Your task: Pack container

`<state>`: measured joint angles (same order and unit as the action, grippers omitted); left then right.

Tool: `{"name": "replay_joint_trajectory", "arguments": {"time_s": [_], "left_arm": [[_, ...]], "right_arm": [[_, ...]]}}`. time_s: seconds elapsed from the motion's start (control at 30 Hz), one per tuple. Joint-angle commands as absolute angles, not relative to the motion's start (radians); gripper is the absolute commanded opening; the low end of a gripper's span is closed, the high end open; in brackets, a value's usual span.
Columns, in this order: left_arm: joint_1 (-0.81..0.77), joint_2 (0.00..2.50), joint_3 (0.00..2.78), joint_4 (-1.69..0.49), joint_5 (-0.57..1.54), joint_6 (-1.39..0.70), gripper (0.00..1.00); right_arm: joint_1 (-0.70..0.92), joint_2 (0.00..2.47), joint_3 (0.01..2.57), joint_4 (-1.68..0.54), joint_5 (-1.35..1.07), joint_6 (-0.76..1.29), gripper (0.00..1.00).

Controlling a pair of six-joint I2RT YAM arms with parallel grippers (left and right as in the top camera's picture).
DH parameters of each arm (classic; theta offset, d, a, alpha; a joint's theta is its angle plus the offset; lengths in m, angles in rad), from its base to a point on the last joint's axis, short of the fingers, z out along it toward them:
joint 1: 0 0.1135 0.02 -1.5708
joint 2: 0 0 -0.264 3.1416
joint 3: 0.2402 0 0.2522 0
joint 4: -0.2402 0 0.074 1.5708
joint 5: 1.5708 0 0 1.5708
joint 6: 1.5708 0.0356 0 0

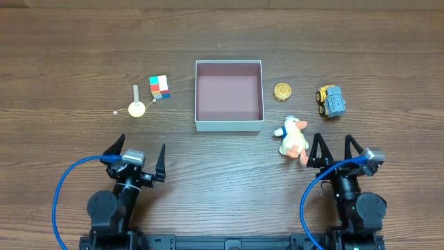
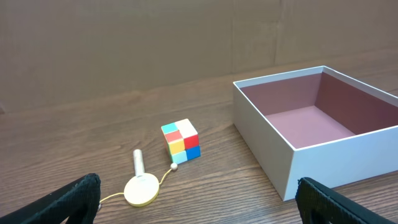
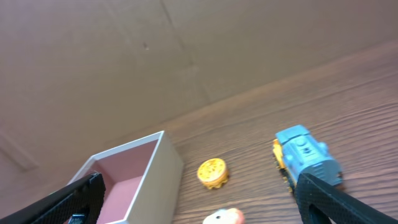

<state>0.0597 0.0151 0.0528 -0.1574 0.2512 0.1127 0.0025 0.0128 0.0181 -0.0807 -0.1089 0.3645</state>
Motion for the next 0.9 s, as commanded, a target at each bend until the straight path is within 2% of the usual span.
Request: {"name": "replay_joint_trajectory", "arguments": {"time_s": [0.0, 0.23, 0.47, 0.67, 0.87], "left_arm": [[0.065, 0.006, 0.048, -0.157, 0.26, 0.135, 1.0], [0.065, 0.006, 0.048, -0.157, 0.26, 0.135, 1.0], [0.065, 0.006, 0.048, -0.157, 0.26, 0.135, 1.0], [0.065, 0.006, 0.048, -0.157, 0.26, 0.135, 1.0], [0.065, 0.006, 0.048, -0.157, 0.26, 0.135, 1.0]], "right_arm": [[0.006, 0.003, 0.009, -0.041, -0.257, 0.394, 1.0], [0.006, 0.003, 0.119, -0.006, -0.389, 0.394, 1.0], [0.006, 0.077, 0.503, -0.301, -0.339, 0.284, 1.0], [0.006, 0.339, 0.842, -0.566, -0.29, 0.246, 1.0], [0.006, 0.716, 1.208, -0.855, -0.228, 0.15, 1.0]]}}
